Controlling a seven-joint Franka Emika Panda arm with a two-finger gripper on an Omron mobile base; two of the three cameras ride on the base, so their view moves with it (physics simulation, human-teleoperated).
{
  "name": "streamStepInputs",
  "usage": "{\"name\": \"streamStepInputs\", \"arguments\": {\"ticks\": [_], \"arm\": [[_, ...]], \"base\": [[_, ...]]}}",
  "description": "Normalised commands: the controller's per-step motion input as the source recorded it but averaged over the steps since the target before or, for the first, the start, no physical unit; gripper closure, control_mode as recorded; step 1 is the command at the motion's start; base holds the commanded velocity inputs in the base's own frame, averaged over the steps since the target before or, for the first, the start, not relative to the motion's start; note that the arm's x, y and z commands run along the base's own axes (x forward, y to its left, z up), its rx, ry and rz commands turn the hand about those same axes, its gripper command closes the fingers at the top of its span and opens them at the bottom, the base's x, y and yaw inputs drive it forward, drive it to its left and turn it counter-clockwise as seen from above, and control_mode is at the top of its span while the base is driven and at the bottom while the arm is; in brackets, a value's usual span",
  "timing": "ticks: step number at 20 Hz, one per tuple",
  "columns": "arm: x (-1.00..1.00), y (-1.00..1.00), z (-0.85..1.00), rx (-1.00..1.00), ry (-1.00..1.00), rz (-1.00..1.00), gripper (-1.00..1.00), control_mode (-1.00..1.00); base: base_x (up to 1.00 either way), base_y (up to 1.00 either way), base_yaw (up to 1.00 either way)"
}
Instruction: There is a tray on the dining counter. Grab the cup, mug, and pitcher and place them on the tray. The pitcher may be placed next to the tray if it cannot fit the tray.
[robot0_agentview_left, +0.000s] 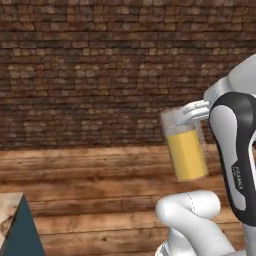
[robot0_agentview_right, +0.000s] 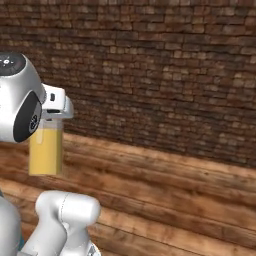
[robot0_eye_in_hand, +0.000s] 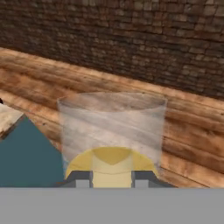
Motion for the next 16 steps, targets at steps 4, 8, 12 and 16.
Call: {"name": "streamStepInputs", "arguments": {"ticks": [4, 8, 12, 16], "arm": [[0.0, 0.0, 0.0, 0.0, 0.0, 0.0, 1.0, 1.0], [0.0, 0.0, 0.0, 0.0, 0.0, 0.0, 1.0, 1.0], [0.0, 0.0, 0.0, 0.0, 0.0, 0.0, 1.0, 1.0], [0.0, 0.0, 0.0, 0.0, 0.0, 0.0, 1.0, 1.0]], "base": [[1.0, -0.12, 0.58], [1.0, -0.2, 0.62], [1.0, -0.24, 0.63], [1.0, -0.25, 0.64]]}}
